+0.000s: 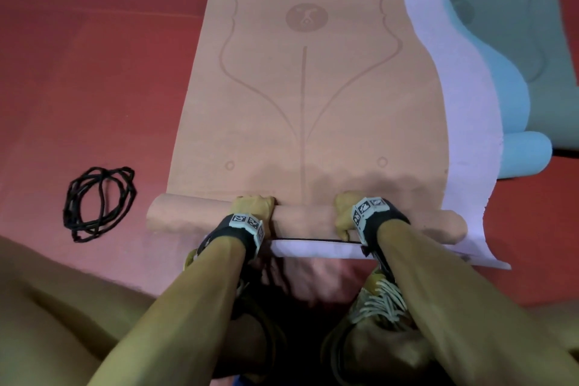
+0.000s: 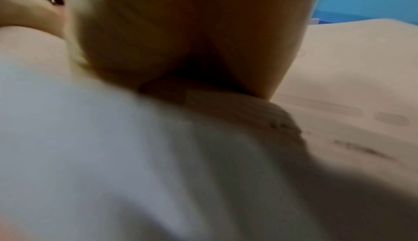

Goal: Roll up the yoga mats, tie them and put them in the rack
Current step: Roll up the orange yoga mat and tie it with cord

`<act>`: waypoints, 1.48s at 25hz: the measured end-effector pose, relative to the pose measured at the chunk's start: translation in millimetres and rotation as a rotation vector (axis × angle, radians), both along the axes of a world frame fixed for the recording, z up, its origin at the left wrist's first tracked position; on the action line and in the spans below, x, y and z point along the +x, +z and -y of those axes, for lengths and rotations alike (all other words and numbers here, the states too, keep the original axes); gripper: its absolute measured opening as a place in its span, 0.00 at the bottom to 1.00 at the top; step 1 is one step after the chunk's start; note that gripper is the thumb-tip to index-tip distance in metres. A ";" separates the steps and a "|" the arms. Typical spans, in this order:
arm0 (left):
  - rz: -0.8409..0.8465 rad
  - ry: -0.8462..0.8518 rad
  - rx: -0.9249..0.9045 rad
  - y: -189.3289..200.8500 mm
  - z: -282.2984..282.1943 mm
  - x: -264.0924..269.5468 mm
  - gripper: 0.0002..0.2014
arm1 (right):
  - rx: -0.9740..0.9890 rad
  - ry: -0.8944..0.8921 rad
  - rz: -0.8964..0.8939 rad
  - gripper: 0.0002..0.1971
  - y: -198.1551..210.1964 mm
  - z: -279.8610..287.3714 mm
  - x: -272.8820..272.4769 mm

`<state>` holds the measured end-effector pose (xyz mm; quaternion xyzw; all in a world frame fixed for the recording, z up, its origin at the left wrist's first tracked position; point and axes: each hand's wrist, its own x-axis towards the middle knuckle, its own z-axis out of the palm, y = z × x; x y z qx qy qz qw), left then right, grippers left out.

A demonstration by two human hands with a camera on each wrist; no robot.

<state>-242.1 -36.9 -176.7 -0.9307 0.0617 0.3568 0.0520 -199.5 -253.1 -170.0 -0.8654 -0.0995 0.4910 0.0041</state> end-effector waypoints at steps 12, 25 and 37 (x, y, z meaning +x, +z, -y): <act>-0.234 0.144 -0.131 9.8 -8.6 28.5 0.24 | 0.000 0.101 0.283 0.18 12.2 -1.7 -22.6; 0.017 -0.012 -0.007 12.4 6.5 20.2 0.35 | 0.006 -0.063 -0.064 0.28 20.6 -3.0 16.3; -0.160 0.112 -0.140 13.8 -2.6 41.2 0.39 | -0.021 0.134 0.385 0.21 18.0 -7.0 -23.5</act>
